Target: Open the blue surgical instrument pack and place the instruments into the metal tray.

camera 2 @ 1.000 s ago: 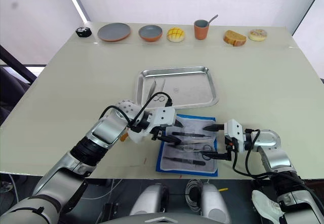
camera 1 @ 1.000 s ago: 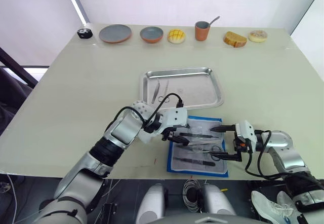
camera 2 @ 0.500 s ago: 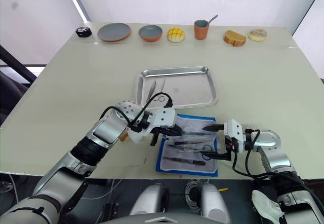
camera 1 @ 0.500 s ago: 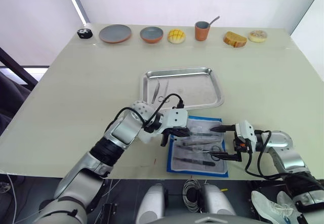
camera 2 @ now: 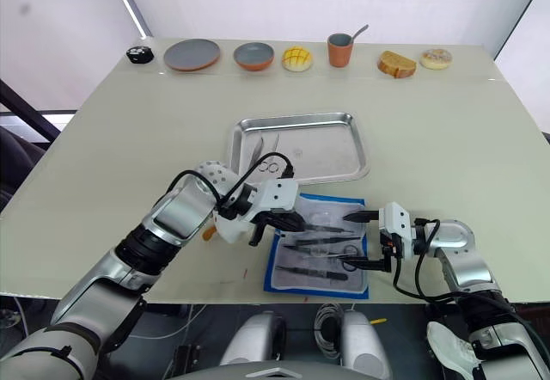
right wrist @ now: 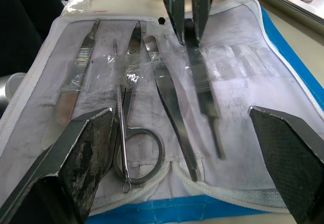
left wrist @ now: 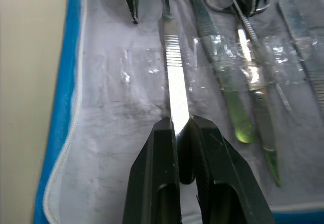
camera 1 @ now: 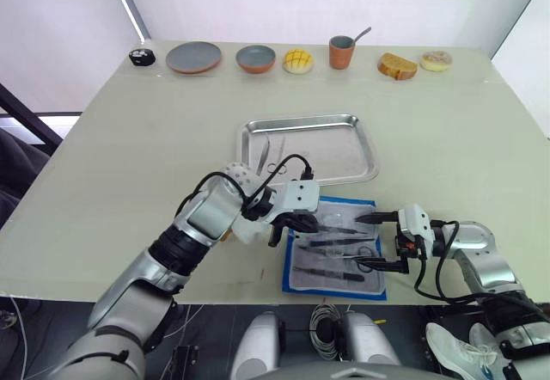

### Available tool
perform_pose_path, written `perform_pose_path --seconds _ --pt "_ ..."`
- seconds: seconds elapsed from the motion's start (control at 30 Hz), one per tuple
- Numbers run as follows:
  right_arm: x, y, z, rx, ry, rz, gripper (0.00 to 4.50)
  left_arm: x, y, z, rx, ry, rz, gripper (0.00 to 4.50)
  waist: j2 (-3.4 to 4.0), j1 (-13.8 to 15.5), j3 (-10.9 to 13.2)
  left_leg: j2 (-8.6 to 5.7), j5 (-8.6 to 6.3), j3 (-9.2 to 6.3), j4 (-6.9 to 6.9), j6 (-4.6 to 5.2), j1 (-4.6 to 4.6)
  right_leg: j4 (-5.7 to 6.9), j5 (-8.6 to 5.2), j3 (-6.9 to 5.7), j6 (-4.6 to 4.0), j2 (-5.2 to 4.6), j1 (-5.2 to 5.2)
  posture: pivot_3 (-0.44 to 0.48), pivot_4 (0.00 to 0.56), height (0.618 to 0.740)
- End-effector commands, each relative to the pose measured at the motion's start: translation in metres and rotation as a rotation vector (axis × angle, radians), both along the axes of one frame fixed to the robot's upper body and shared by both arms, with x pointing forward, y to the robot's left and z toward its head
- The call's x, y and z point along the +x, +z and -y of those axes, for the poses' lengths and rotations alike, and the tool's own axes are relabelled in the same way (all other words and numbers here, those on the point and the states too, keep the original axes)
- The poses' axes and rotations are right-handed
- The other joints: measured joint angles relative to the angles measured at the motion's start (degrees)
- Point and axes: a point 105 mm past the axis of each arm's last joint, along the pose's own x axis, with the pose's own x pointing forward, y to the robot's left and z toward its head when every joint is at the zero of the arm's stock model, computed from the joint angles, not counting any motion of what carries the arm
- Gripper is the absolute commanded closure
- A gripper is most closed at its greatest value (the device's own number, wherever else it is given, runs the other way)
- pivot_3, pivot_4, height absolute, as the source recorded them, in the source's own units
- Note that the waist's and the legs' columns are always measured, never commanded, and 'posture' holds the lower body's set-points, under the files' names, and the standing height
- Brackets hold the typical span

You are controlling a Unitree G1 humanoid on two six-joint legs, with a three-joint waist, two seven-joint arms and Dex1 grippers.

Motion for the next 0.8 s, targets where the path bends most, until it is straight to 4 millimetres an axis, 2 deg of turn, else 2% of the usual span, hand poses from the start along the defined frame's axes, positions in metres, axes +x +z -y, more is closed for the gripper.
perform_pose_path --seconds 0.03,0.27,0.53,0.8 --pt "-0.012 -0.034 -0.001 -0.085 -0.008 -0.127 0.00 -0.004 0.018 0.000 -0.015 -0.030 0.023 4.41 0.00 -0.2 0.0 0.00 0.00 0.00 0.00 0.00 0.00 0.00 0.00 0.00 0.00 0.01 0.00 0.000 0.150 0.740" --pt "-0.012 -0.035 -0.001 -0.087 -0.008 -0.129 0.00 -0.003 0.022 -0.018 0.011 0.010 0.016 4.41 0.00 -0.6 0.0 0.03 0.00 -0.04 0.00 0.00 0.00 0.00 -0.02 -0.03 -0.03 0.03 0.00 0.000 0.150 0.740" --pt "-0.011 -0.035 -0.001 -0.086 -0.005 -0.129 0.00 0.002 0.030 -0.053 0.052 0.076 0.023 4.41 0.00 -0.7 0.0 0.05 0.00 -0.05 -0.01 0.00 0.00 0.00 -0.03 -0.04 -0.05 0.03 0.00 0.000 0.150 0.740" --pt "-0.009 -0.034 0.000 -0.089 0.006 -0.127 0.00 -0.011 0.051 -0.086 0.025 0.081 0.014 4.41 -0.06 -0.8 0.0 0.28 0.00 -0.03 -0.01 0.00 0.00 0.01 -0.04 -0.07 -0.08 0.08 -0.01 0.000 0.150 0.740"
